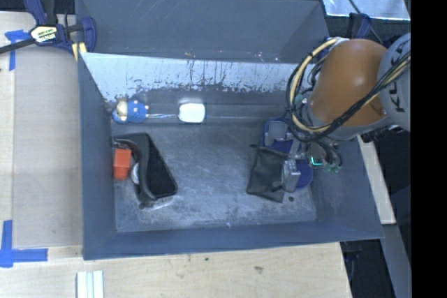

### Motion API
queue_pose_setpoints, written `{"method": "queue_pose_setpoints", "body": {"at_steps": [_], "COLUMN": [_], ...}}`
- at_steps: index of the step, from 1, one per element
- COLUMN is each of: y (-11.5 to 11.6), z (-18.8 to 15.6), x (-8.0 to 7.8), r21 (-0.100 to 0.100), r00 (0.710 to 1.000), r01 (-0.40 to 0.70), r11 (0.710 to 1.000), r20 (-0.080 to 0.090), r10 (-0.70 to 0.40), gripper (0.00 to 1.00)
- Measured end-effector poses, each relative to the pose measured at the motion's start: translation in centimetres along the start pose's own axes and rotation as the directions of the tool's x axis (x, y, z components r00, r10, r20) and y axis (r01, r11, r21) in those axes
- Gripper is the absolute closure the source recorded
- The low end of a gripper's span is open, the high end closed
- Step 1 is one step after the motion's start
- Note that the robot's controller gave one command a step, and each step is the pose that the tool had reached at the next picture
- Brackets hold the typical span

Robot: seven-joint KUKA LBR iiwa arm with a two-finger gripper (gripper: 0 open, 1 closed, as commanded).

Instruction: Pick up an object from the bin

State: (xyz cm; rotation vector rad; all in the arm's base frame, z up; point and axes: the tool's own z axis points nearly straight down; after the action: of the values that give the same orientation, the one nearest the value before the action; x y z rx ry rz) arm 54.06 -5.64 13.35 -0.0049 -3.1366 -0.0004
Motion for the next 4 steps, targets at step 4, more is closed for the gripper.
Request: {"method": "queue_pose_setpoints", "body": {"at_steps": [4], "y": [1.59], "z": [5.97], "x": [0.53], "r21": [-0.009], "r00": [0.861], "r01": [-0.508], "r11": [0.862], "r20": [0.018], "r10": [0.508], "gripper": [0.00]}}
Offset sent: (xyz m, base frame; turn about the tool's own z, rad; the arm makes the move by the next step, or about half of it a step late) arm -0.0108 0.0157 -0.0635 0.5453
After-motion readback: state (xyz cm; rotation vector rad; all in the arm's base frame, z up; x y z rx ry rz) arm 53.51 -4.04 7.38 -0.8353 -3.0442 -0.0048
